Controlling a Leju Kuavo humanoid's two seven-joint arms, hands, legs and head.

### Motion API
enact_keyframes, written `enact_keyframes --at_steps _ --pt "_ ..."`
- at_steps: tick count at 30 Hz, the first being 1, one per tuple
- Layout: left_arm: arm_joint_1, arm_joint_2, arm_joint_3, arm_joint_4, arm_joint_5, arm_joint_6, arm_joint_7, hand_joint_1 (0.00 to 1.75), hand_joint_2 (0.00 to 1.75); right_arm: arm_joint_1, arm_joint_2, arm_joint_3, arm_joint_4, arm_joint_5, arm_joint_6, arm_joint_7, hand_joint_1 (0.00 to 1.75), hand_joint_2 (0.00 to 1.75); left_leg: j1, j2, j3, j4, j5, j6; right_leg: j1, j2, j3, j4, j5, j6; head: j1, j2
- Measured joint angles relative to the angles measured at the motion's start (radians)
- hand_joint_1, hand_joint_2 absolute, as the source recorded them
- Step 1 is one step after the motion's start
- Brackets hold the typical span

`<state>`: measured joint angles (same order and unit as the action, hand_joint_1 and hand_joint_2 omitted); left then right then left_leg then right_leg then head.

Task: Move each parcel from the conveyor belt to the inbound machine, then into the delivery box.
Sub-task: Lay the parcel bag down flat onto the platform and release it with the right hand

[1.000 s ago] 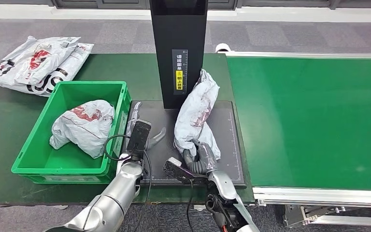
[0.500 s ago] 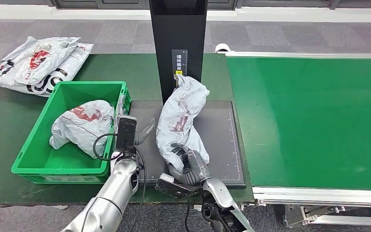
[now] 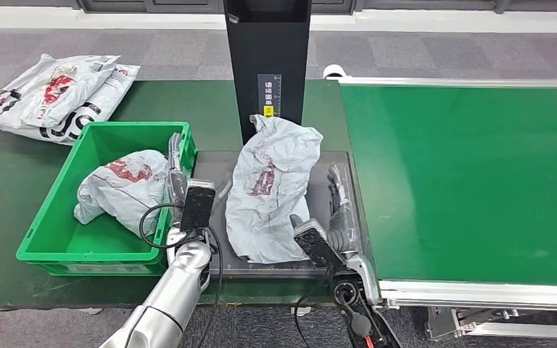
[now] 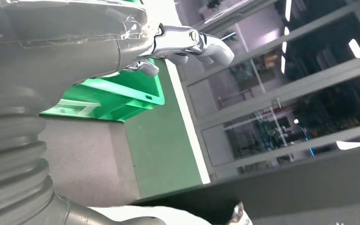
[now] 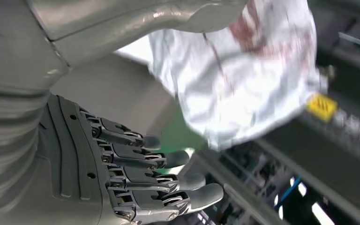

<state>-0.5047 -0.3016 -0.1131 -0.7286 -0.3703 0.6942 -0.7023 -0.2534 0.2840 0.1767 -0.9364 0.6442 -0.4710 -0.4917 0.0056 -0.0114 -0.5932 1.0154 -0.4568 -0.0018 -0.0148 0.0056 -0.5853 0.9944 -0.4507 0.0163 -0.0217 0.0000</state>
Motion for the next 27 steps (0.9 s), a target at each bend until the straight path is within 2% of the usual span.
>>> enact_keyframes --at_steps 8,13,20,22,27 --pt "0.001 0.000 -0.005 0.001 -0.040 0.000 0.000 0.00 1.75 0.019 -0.005 -0.031 -0.071 -0.023 -0.002 -0.010 0.00 1.75 0.000 0.000 0.000 0.000 0.000 0.000 0.000 0.000 0.000 0.000 0.000 0.000 0.000 0.000" --pt "0.002 -0.004 0.018 0.019 -0.200 0.001 0.000 0.00 1.75 0.029 -0.008 -0.052 -0.115 -0.095 -0.016 -0.039 0.00 1.75 0.000 0.000 0.000 0.000 0.000 0.000 0.000 0.000 0.000 0.000 0.000 0.000 0.000 0.000" --pt "0.003 -0.007 0.024 0.052 -0.210 -0.022 0.007 0.00 1.75 0.032 -0.008 -0.091 -0.168 -0.216 -0.025 -0.113 0.00 1.75 0.000 0.000 0.000 0.000 0.000 0.000 0.000 0.000 -0.001 0.000 0.000 0.000 0.000 0.000" --pt "-0.019 -0.009 0.000 0.125 -0.242 -0.095 0.059 0.00 1.75 0.030 -0.008 -0.106 -0.175 -0.238 -0.024 -0.114 0.00 1.75 0.000 0.000 0.000 0.000 0.000 0.000 0.000 0.000 0.000 0.000 0.000 0.000 0.000 0.000" --pt "-0.046 -0.011 -0.131 0.293 -0.481 -0.372 0.346 0.00 1.75 0.021 -0.010 -0.156 -0.172 -0.232 0.005 -0.102 0.00 1.75 -0.001 0.002 0.000 0.000 0.000 0.000 -0.001 0.001 -0.001 0.000 0.001 0.000 0.000 0.000"
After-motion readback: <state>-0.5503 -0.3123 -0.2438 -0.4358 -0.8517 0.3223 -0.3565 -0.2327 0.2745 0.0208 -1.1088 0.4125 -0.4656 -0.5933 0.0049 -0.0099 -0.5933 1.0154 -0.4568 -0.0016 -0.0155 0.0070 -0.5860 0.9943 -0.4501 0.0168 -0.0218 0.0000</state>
